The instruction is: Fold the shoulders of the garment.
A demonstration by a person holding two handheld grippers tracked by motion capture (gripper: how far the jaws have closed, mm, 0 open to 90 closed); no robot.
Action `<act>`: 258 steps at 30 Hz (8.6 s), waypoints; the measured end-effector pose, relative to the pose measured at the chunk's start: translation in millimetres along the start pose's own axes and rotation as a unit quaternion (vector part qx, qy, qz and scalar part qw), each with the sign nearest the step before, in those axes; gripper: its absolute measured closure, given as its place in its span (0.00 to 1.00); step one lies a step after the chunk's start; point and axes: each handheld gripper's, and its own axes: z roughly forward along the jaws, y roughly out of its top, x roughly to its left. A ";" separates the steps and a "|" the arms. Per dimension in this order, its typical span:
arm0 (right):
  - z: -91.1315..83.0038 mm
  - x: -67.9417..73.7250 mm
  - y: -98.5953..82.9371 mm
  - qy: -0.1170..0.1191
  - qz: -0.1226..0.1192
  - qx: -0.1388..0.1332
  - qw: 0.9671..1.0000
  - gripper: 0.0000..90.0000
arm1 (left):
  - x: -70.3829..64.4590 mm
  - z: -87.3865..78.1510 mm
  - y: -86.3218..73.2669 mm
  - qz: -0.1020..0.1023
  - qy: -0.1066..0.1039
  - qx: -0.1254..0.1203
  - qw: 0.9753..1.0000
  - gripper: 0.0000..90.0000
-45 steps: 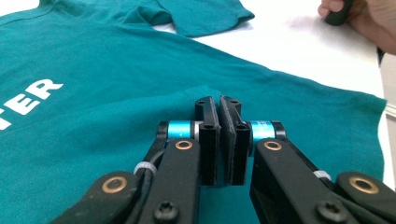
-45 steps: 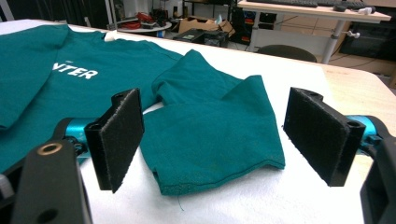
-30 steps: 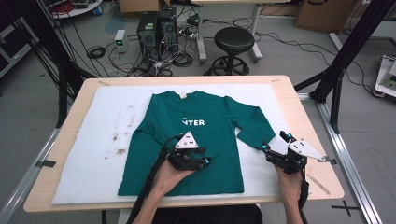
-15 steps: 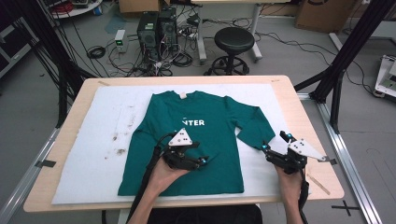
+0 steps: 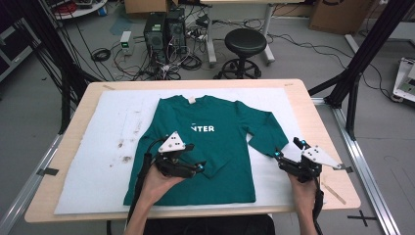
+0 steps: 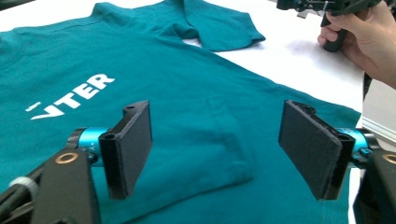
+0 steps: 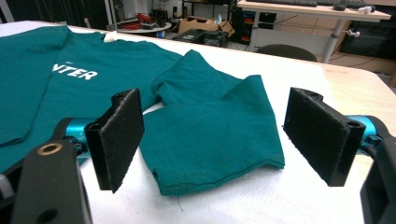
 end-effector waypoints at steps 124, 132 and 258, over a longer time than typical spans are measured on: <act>3.7 0.2 1.8 -0.016 0.007 0.020 1.000 0.23 | 129.4 -121.5 -79.9 -0.064 0.208 -0.090 0.972 0.36; 7.5 0.1 3.4 -0.015 0.007 0.039 0.999 0.23 | 118.3 -141.5 -116.9 -0.082 0.222 -0.119 0.964 0.34; 113.3 219.9 73.1 0.337 -0.043 0.166 0.926 0.96 | 116.4 -146.8 -134.9 -0.088 0.263 -0.104 0.955 0.34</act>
